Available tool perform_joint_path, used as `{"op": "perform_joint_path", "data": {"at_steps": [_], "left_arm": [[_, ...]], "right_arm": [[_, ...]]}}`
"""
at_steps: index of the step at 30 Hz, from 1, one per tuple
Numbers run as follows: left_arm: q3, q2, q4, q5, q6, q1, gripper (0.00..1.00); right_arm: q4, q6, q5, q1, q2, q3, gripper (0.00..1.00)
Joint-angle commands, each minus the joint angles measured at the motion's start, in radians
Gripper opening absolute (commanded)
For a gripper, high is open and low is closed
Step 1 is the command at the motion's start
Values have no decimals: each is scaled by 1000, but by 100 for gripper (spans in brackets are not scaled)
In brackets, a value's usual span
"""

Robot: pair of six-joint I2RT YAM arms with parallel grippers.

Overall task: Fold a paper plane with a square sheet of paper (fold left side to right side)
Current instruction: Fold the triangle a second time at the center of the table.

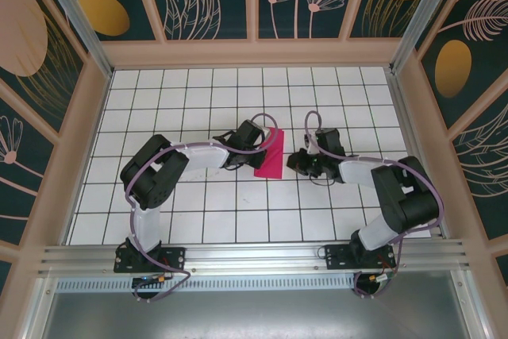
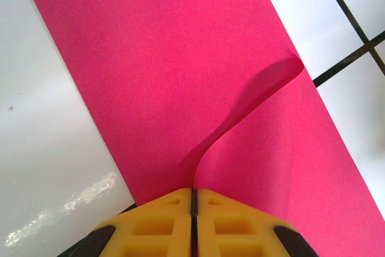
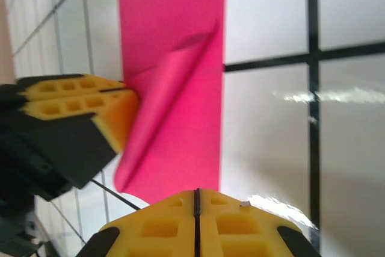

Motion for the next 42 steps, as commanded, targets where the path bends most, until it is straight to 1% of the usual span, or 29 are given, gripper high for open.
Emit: {"op": "perform_joint_path", "data": {"at_steps": [1, 7, 15, 24, 37, 42], "left_arm": [[-19, 32, 1, 16, -10, 7, 11], [-19, 31, -4, 14, -9, 7, 11], [-19, 28, -4, 16, -10, 7, 11], [-19, 26, -6, 14, -7, 8, 11], [-17, 26, -10, 8, -6, 8, 11], [-11, -16, -10, 10, -14, 7, 14]], "right_arm": [[117, 68, -70, 7, 13, 34, 9], [138, 93, -54, 36, 126, 152, 8], [104, 99, -32, 67, 258, 271, 8], [60, 81, -15, 86, 315, 277, 8], [-29, 22, 46, 87, 331, 274, 8], [-54, 15, 63, 85, 348, 268, 8]]}}
